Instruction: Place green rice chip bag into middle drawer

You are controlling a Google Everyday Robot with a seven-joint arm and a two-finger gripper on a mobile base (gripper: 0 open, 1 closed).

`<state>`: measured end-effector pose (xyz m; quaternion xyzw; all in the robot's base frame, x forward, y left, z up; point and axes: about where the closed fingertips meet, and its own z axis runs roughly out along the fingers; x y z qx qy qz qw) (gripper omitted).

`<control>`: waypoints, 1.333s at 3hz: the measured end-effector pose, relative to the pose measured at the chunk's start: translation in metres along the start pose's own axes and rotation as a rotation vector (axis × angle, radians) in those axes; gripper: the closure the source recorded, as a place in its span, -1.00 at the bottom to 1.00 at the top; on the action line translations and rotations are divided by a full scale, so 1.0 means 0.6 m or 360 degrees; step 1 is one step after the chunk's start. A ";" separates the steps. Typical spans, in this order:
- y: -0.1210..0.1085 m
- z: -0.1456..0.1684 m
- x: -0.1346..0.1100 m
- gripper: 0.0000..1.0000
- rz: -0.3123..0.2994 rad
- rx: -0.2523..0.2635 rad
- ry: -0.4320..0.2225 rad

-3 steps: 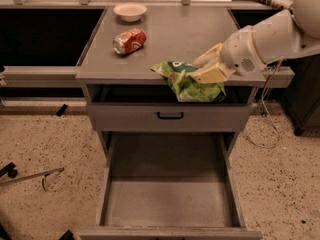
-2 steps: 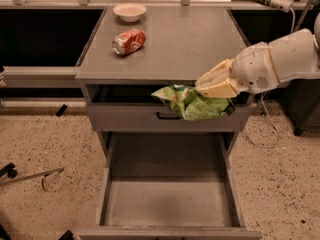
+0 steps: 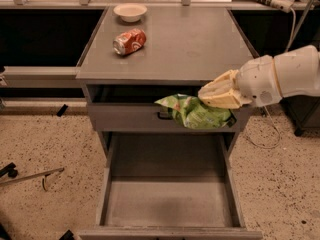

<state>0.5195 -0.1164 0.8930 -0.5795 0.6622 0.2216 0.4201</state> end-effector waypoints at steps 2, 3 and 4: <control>0.138 0.048 0.111 1.00 0.0131 -0.0037 -0.0188; 0.157 0.127 0.205 1.00 0.0196 -0.0131 -0.0314; 0.171 0.165 0.254 1.00 0.0298 -0.0189 -0.0399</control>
Offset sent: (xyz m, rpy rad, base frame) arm -0.0945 -0.0069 -0.1949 0.2853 0.1538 0.0367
